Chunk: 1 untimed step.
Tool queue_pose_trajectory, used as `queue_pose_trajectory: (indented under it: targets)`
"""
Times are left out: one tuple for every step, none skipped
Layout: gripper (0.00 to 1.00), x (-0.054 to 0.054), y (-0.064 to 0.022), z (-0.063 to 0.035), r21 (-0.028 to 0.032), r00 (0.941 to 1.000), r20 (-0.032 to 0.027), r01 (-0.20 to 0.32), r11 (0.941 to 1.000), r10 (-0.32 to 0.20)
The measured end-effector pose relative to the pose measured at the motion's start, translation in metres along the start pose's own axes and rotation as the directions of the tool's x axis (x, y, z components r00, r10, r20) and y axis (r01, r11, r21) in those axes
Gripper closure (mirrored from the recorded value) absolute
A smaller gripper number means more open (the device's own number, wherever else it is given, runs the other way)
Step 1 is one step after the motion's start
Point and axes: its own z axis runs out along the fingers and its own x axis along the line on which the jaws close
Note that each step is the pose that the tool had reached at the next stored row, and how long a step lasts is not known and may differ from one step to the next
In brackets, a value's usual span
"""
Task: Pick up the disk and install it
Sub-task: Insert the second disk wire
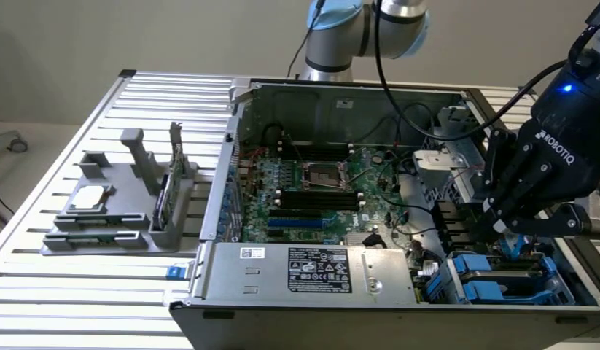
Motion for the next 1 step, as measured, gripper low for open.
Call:
queue_pose_trajectory:
  targets:
    - [0.89,0.0000,0.0000,0.0000,0.0000,1.0000,0.0000,0.000,1.0000,0.000]
